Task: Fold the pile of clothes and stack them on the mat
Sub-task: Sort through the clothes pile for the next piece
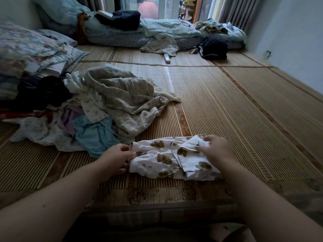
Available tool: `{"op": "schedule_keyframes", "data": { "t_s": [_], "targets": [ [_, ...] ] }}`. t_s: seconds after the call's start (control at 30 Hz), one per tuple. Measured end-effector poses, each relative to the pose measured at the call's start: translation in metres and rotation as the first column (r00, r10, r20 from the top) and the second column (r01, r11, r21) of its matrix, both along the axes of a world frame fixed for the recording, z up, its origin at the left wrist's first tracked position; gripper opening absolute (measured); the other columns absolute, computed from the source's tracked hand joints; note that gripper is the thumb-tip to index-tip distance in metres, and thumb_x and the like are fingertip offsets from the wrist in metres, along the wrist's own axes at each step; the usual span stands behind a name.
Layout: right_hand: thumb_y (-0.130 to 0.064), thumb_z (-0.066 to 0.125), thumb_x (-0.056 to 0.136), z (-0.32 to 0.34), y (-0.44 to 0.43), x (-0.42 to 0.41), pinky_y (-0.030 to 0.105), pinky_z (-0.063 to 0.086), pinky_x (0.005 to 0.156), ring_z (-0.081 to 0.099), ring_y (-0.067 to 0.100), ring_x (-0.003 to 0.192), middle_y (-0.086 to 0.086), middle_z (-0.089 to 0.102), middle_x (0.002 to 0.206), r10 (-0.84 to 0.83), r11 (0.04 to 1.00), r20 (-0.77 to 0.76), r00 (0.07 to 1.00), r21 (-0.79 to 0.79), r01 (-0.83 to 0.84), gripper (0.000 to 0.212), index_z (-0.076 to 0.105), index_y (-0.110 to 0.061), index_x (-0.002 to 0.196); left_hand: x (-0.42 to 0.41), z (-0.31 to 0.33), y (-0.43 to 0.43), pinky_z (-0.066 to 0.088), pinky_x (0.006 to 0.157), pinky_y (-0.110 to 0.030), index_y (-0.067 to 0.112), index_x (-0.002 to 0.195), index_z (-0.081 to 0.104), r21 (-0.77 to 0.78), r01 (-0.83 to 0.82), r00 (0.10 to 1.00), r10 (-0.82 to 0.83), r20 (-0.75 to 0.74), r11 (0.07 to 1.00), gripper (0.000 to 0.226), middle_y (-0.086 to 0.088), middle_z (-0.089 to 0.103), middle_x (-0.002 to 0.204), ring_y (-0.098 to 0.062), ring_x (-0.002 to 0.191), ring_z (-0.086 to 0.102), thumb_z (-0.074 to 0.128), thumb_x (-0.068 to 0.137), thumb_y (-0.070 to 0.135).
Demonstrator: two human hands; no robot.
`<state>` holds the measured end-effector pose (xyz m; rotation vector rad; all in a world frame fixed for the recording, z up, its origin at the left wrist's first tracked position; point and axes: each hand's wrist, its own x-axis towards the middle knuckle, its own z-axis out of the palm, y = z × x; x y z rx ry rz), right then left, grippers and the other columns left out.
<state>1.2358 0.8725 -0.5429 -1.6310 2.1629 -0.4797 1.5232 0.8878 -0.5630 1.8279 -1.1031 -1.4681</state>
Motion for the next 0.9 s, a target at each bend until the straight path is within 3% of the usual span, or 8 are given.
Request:
{"op": "schedule_keyframes", "data": {
  "t_s": [0.1, 0.2, 0.4, 0.5, 0.6, 0.7, 0.8, 0.9],
  "targets": [
    [-0.048, 0.065, 0.08, -0.001, 0.003, -0.015, 0.031, 0.049, 0.073, 0.057, 0.02, 0.087, 0.009, 0.061, 0.103, -0.135, 0.969, -0.147, 0.98, 0.188, 0.162, 0.041, 0.063, -0.012, 0.1, 0.001, -0.002, 0.0, 0.055, 0.068, -0.033, 0.02, 0.114, 0.057, -0.03, -0.034, 0.999, 0.034, 0.007, 0.999, 0.025, -0.007, 0.068, 0.101, -0.021, 0.089, 0.065, 0.062, 0.089, 0.02],
    [-0.047, 0.064, 0.081, -0.006, 0.003, -0.018, 0.028, 0.043, 0.058, 0.059, 0.017, 0.068, 0.005, 0.065, 0.077, -0.088, 0.939, -0.108, 0.99, 0.322, 0.118, 0.036, 0.067, -0.011, 0.075, 0.0, -0.003, 0.001, 0.056, 0.087, -0.043, 0.016, 0.119, 0.056, -0.029, -0.067, 0.995, 0.065, -0.076, 0.997, 0.031, -0.01, 0.068, 0.106, -0.026, 0.099, 0.066, 0.063, 0.089, 0.017],
    [-0.036, 0.058, 0.092, 0.021, 0.002, 0.0, 0.023, 0.035, 0.048, 0.053, 0.012, 0.061, 0.002, 0.059, 0.075, -0.001, 0.997, 0.081, 0.997, 0.077, -0.005, 0.023, 0.057, -0.015, 0.082, -0.005, 0.0, 0.004, 0.055, 0.068, -0.031, 0.015, 0.121, 0.054, 0.003, -0.058, 0.978, 0.058, -0.199, 0.998, 0.029, -0.01, 0.068, 0.108, -0.023, 0.093, 0.068, 0.058, 0.093, 0.012],
    [-0.029, 0.062, 0.09, 0.046, 0.003, 0.03, 0.022, 0.05, 0.051, 0.063, 0.014, 0.07, 0.005, 0.06, 0.085, 0.124, 0.992, 0.244, 0.962, -0.001, -0.128, 0.015, 0.058, -0.015, 0.092, -0.004, -0.002, 0.004, 0.054, 0.065, -0.03, 0.015, 0.122, 0.053, 0.007, -0.067, 0.978, 0.067, -0.198, 0.998, 0.03, -0.011, 0.067, 0.108, -0.023, 0.092, 0.068, 0.058, 0.092, 0.012],
    [-0.028, 0.063, 0.089, 0.058, 0.008, 0.075, 0.031, 0.059, 0.067, 0.066, 0.019, 0.079, 0.007, 0.062, 0.094, 0.253, 0.954, 0.402, 0.88, 0.047, -0.295, 0.016, 0.058, -0.014, 0.095, -0.003, -0.006, 0.003, 0.054, 0.067, -0.031, 0.015, 0.121, 0.054, 0.009, -0.07, 0.979, 0.071, -0.194, 0.997, 0.029, -0.011, 0.068, 0.107, -0.024, 0.093, 0.068, 0.058, 0.093, 0.014],
    [-0.03, 0.06, 0.091, 0.052, 0.02, 0.118, 0.032, 0.055, 0.065, 0.063, 0.018, 0.074, 0.005, 0.063, 0.086, 0.346, 0.855, 0.51, 0.788, 0.176, -0.489, 0.014, 0.06, -0.016, 0.093, -0.002, -0.005, 0.004, 0.053, 0.074, -0.034, 0.015, 0.116, 0.058, 0.009, -0.083, 0.972, 0.083, -0.221, 0.997, 0.023, -0.011, 0.069, 0.105, -0.024, 0.09, 0.067, 0.052, 0.097, 0.026],
    [-0.023, 0.053, 0.095, 0.029, 0.024, 0.137, 0.033, 0.055, 0.075, 0.062, 0.019, 0.082, 0.003, 0.062, 0.093, 0.467, 0.752, 0.417, 0.78, 0.277, -0.598, 0.018, 0.062, -0.016, 0.109, -0.001, -0.003, 0.005, 0.05, 0.073, -0.034, 0.017, 0.11, 0.06, 0.041, -0.137, 0.953, 0.143, -0.267, 0.99, 0.037, -0.012, 0.067, 0.103, -0.026, 0.086, 0.065, 0.045, 0.097, 0.047],
    [-0.012, 0.049, 0.095, 0.018, 0.02, 0.133, 0.027, 0.054, 0.062, 0.061, 0.014, 0.077, 0.001, 0.06, 0.097, 0.448, 0.743, 0.458, 0.768, 0.287, -0.604, 0.023, 0.059, -0.019, 0.114, 0.0, 0.0, 0.005, 0.052, 0.08, -0.036, 0.024, 0.112, 0.059, 0.012, -0.015, 0.979, 0.017, -0.203, 1.0, 0.043, -0.009, 0.066, 0.11, -0.025, 0.096, 0.064, 0.053, 0.088, 0.058]
  ]
}}
